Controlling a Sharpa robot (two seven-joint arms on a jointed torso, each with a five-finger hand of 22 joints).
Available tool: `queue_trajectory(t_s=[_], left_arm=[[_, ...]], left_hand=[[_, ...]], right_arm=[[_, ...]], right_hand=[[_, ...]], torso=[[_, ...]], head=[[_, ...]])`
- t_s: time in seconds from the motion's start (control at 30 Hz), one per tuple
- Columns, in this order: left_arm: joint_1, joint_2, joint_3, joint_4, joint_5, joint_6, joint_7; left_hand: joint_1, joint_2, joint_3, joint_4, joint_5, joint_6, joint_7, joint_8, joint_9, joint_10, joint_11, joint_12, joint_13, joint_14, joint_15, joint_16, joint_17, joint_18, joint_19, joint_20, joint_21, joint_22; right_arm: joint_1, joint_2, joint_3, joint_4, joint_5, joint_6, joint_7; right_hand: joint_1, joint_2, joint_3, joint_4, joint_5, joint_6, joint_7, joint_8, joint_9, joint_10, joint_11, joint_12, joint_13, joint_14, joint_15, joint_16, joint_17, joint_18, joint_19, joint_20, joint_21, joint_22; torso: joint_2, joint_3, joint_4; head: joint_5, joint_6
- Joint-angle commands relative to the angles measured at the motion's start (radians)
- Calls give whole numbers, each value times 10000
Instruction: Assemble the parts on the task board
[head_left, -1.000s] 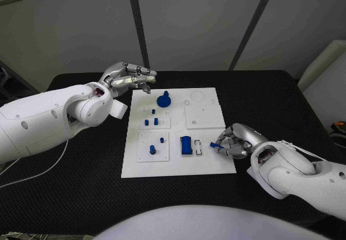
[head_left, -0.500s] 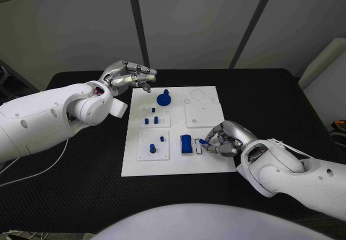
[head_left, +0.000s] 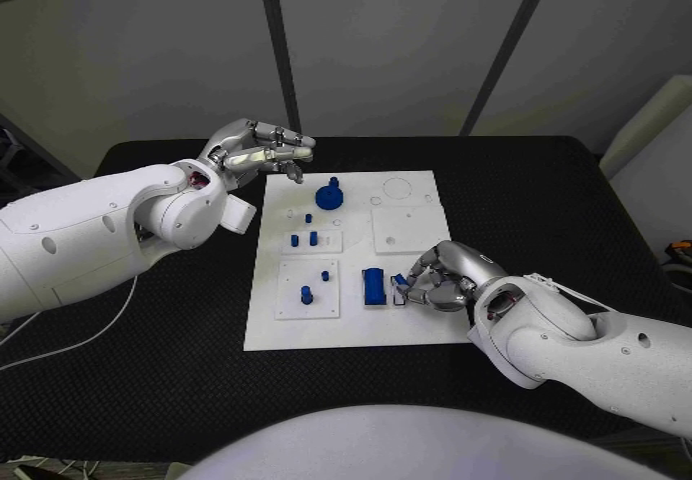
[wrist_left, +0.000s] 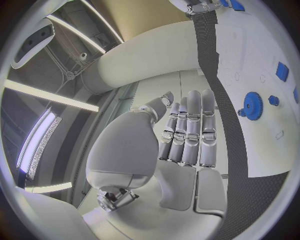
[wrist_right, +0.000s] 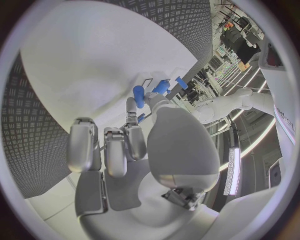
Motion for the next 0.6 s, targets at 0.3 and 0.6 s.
queue_trajectory(t_s=[0.3,0.6], left_arm=[[14,-17,7,25,21,82,157],[14,-13,7,9,21,105,142]], left_hand=[[9,36,8,-48,-1,42,6,56,11,-5,-84,37,-10,-50,10,49,-14,-100,38,15,8,15],[9,36,8,-48,-1,42,6,56,11,-5,-84,37,-10,-50,10,49,-14,-100,38,15,8,15]], right_arm=[[14,113,4,-51,-211,560,-210],[14,171,4,-62,-214,534,-202]], right_hand=[[-484,41,-235,241,211,393,-242,136,76,159,-57,37,779,1057,-104,27,2634,-149,47,-38,16,572],[-833,106,-535,304,66,451,-268,208,152,208,-81,107,859,1057,-125,27,2634,-151,53,-58,20,585]], torso=[[-10,2,-27],[-18,-1,-18]], head=[[40,-61],[48,-56]])
